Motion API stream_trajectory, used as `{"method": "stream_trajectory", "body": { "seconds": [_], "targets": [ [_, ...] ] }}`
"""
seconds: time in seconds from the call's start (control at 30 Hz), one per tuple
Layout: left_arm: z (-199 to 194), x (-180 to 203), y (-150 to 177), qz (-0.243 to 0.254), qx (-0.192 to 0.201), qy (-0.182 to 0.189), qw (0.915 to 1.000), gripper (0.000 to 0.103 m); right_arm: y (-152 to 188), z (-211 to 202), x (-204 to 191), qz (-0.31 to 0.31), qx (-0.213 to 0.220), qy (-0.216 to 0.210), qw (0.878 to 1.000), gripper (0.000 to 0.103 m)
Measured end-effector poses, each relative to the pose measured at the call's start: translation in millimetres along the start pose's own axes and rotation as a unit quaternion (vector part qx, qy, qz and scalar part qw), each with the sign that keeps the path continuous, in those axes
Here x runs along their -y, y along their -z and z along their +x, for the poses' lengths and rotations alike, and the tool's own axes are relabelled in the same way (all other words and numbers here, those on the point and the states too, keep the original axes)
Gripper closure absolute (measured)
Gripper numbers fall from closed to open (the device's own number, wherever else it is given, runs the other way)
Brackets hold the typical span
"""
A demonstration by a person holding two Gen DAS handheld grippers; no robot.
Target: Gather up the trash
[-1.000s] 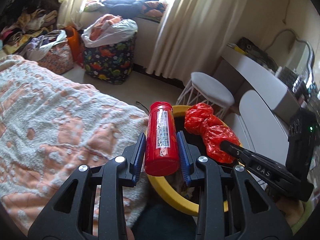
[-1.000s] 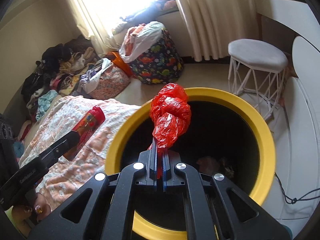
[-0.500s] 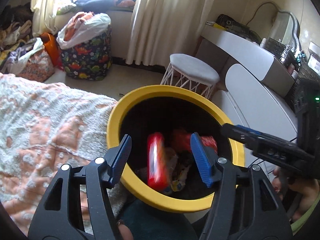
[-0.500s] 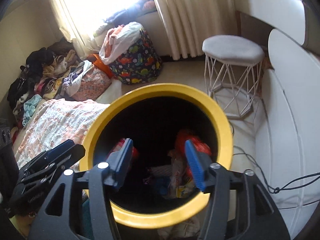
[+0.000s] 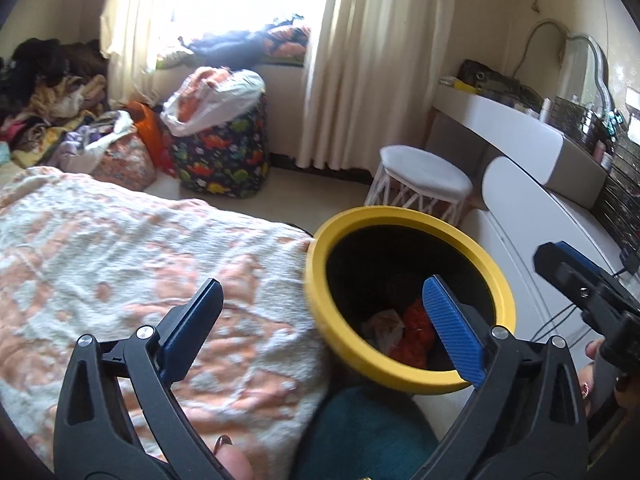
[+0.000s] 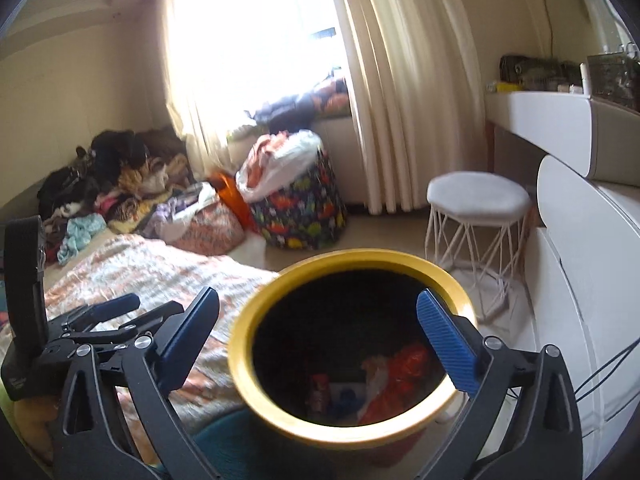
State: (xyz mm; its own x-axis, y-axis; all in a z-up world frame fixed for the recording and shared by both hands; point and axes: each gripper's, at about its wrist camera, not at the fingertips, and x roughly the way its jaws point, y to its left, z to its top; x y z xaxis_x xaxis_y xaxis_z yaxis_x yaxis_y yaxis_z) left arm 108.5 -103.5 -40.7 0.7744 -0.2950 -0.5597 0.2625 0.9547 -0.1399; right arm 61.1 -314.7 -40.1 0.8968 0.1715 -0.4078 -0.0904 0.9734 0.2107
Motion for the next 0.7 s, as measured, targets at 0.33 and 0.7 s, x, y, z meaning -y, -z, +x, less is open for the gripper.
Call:
{"method": "stream_trajectory", "body": {
  "seconds": [0.33, 0.7],
  "targets": [
    [-47.6, -30.4, 10.9, -0.021, 0.031, -0.047, 0.9982, 0.011, 3.2, -23.1, -19.8, -0.022, 0.075, 0.009, 0.997, 0.007],
    [-84.1, -37.5, 24.0, -0.014, 0.072, -0.08, 0.9941, 0.011, 5.2, -30.8, -27.5, -0.036, 0.1, 0.003, 0.994, 0.007]
  ]
}}
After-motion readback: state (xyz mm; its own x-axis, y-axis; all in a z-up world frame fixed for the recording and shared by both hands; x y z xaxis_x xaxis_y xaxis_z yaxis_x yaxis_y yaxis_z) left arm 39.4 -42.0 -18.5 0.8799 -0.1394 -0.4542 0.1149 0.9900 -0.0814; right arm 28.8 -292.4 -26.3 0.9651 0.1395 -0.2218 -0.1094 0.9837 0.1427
